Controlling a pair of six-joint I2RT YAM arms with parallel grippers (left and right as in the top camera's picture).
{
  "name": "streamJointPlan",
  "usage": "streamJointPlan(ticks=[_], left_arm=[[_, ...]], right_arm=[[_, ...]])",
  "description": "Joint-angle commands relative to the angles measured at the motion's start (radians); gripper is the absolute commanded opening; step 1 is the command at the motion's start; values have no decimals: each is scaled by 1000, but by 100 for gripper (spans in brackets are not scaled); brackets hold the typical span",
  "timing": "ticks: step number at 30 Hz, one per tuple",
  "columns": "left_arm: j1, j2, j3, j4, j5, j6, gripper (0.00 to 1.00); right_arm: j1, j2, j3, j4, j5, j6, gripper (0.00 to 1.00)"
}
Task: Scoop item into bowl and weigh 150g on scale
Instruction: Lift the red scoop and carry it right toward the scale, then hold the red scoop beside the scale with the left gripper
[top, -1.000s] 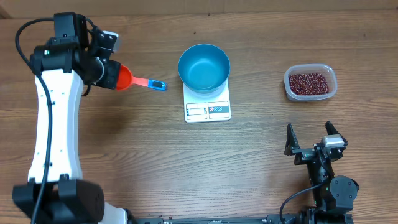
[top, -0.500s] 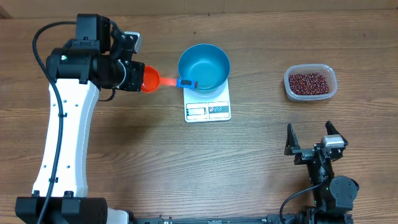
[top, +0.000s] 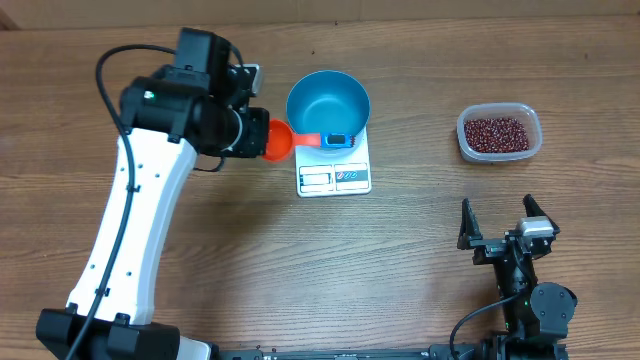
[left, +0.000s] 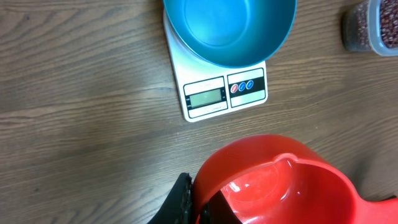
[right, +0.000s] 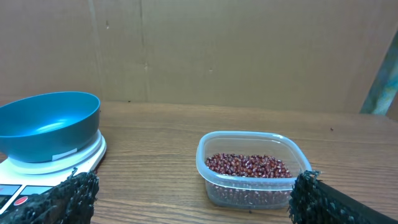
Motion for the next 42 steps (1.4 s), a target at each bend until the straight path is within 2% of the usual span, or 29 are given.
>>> streamJointPlan(ticks=[1, 7, 12, 16, 22, 30, 42], left_arm=[[-40, -13, -35, 13, -51, -67, 4], [-79, -12, -105, 50, -58, -112, 4], [-109, -12, -172, 97, -73, -213, 4], [-145, -12, -214, 132, -78, -224, 4], [-219, -11, -221, 143, -157, -280, 5], [-285, -11, -222, 184, -195, -283, 4], [-291, -11, -222, 193, -201, -317, 4]], right_arm=[[-1, -10, -10, 3, 6, 1, 100], [-1, -10, -10, 3, 6, 1, 100], [-1, -10, -10, 3, 6, 1, 100], [-1, -10, -10, 3, 6, 1, 100], [-1, -10, -10, 3, 6, 1, 100], [-1, -10, -10, 3, 6, 1, 100], [-1, -10, -10, 3, 6, 1, 100]])
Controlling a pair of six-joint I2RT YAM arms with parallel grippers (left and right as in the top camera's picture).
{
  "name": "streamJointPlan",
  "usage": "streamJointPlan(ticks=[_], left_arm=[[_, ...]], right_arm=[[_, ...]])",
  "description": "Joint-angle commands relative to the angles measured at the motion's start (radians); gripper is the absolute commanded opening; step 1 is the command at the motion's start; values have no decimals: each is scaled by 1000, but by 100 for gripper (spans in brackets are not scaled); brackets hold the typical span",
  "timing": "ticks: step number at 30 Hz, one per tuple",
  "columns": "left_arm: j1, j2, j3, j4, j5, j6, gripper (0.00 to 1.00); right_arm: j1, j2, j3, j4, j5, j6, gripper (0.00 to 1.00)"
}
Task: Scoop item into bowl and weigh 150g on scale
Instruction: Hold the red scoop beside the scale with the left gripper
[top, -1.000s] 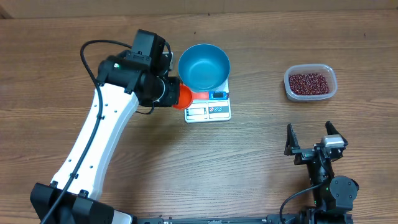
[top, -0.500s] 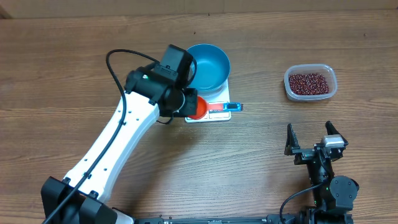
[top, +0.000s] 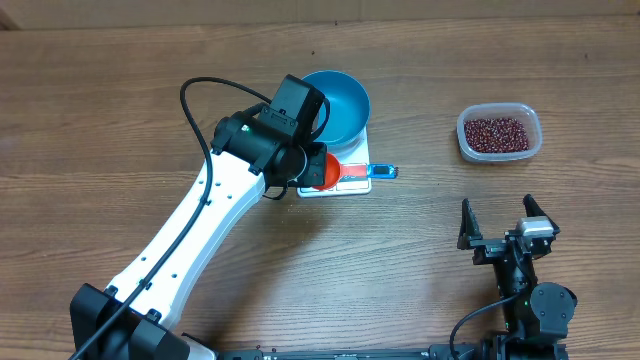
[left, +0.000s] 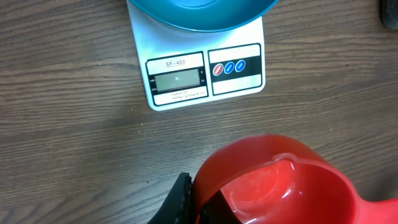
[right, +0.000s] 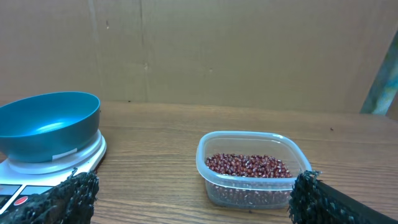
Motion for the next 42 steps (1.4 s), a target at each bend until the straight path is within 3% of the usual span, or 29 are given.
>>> streamJointPlan(ticks=[1, 24, 29, 37, 42], left_arm=[[-6, -11, -7, 5, -18, -39, 4], [-9, -11, -7, -9, -21, -18, 4], [-11, -11, -7, -11, -21, 121, 4], [-13, -11, -7, -15, -13, 148, 4], [-31, -11, -7, -3, -13, 239, 4]], right_arm=[[-1, -10, -10, 3, 6, 0, 100], [-1, -10, -10, 3, 6, 0, 100], [-1, -10, -10, 3, 6, 0, 100], [-1, -10, -10, 3, 6, 0, 100], [-1, -10, -10, 3, 6, 0, 100]])
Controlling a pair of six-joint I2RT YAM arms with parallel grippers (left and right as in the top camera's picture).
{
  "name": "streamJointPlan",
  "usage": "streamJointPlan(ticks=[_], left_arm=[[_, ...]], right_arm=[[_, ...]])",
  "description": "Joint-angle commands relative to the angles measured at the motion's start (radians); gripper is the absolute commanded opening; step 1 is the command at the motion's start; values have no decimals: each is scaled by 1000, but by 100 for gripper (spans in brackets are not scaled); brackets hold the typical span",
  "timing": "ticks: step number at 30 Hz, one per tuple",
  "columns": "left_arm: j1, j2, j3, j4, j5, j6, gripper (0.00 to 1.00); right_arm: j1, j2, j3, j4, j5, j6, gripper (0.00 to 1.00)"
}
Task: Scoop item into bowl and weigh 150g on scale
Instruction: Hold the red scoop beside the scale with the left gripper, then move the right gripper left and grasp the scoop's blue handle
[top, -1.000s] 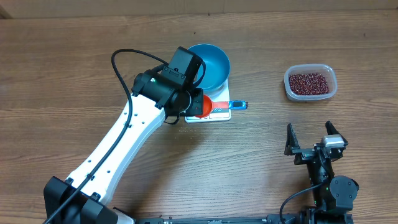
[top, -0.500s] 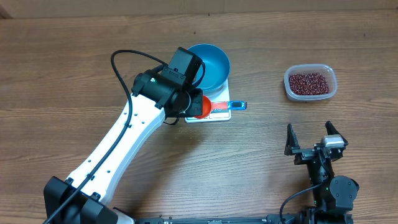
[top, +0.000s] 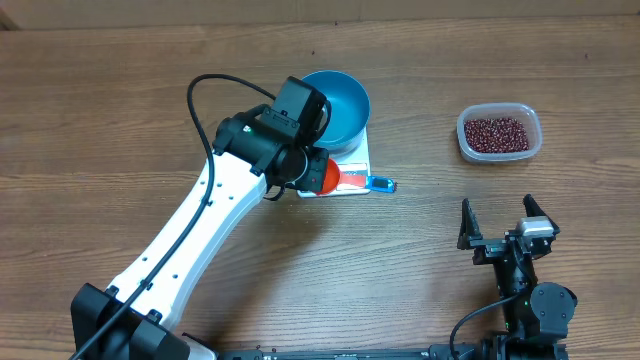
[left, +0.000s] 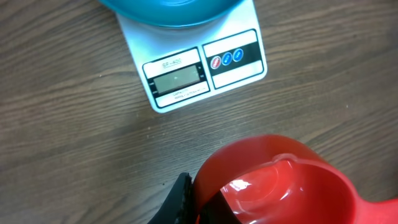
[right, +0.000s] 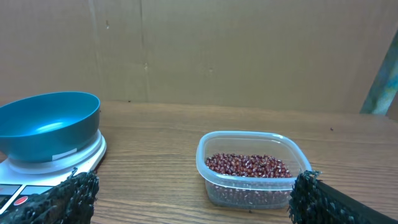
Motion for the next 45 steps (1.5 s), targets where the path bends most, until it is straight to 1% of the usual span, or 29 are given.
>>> streamJointPlan(ticks=[1, 7, 18, 23, 27, 31, 34, 39, 42, 45], left_arm=[[-27, -11, -5, 16, -6, 98, 4], [-60, -11, -5, 82, 21, 98, 4], [-70, -11, -5, 98, 15, 112, 4], [-71, -11, -6, 85, 12, 121, 4], [-71, -11, -6, 87, -33, 132, 4], [-71, -11, -7, 82, -40, 165, 4], [-71, -11, -7, 80, -40, 165, 4], [-71, -11, -7, 67, -40, 164, 4], [-71, -11, -7, 67, -40, 164, 4], [-71, -11, -7, 67, -40, 165, 4]], right_arm=[[-1, -10, -10, 3, 6, 1, 100], [-1, -10, -10, 3, 6, 1, 100], [-1, -10, -10, 6, 4, 1, 100], [-1, -10, -10, 10, -59, 18, 100], [-1, -10, -10, 18, -162, 91, 100], [-1, -6, -10, 17, -175, 216, 100], [-1, -6, -10, 21, -196, 219, 100], [-1, -6, 5, 135, -260, 449, 100], [-1, -6, 64, 109, -299, 480, 100], [-2, 13, 161, -5, -300, 482, 100]])
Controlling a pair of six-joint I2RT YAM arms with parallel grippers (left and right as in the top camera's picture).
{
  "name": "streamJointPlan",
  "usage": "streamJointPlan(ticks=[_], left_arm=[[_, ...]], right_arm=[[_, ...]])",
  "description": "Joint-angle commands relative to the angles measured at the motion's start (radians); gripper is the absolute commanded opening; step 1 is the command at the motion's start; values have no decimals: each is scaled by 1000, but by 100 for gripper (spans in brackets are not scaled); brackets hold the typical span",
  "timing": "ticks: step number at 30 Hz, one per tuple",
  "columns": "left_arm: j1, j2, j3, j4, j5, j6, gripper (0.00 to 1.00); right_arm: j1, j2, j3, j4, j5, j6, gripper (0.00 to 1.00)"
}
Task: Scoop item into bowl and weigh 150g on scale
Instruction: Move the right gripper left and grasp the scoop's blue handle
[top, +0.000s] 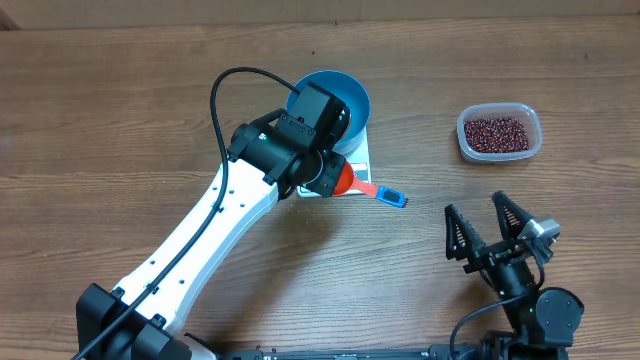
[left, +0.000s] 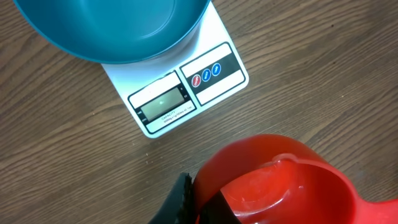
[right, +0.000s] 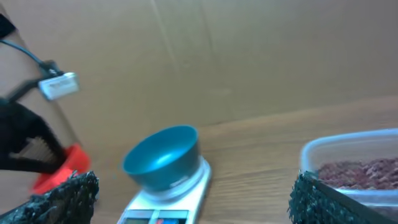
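Note:
A blue bowl (top: 335, 98) stands empty on the white scale (top: 357, 160); both also show in the left wrist view, the bowl (left: 118, 28) above the scale's display (left: 163, 101). My left gripper (top: 325, 178) is shut on the red scoop (top: 343, 178), whose blue handle end (top: 391, 198) points to the lower right, just in front of the scale. The scoop (left: 280, 183) is empty. The tub of red beans (top: 498, 131) sits at the far right. My right gripper (top: 488, 238) is open near the front edge, holding nothing.
A cardboard wall (right: 249, 56) backs the wooden table (top: 120, 120). The right wrist view is blurred and shows the bowl (right: 163, 157), the bean tub (right: 357, 169) and the red scoop (right: 62, 169) at its left.
My left gripper has turned with the scoop, so its handle now points to the lower right. My right gripper has risen and swung to face left, its view blurred.
First my left gripper held the red scoop left of the bowl, handle across the scale. Then it was in front of the scale, over its display, and stayed there. Now the scoop is turned there, and the right arm, still before, has shifted.

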Motion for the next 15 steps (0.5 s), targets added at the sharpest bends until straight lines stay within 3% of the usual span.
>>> streamJointPlan(ticks=[1, 9, 15], left_arm=[[-6, -11, -5, -2, -10, 19, 4], [-6, -11, -5, -3, -13, 19, 4], [-4, -11, -5, 4, -14, 19, 4]], right_arm=[[-3, 31, 165, -113, -27, 51, 100], [-3, 350, 531, -422, -80, 47, 100], [-3, 756, 701, -479, -359, -8, 100]])
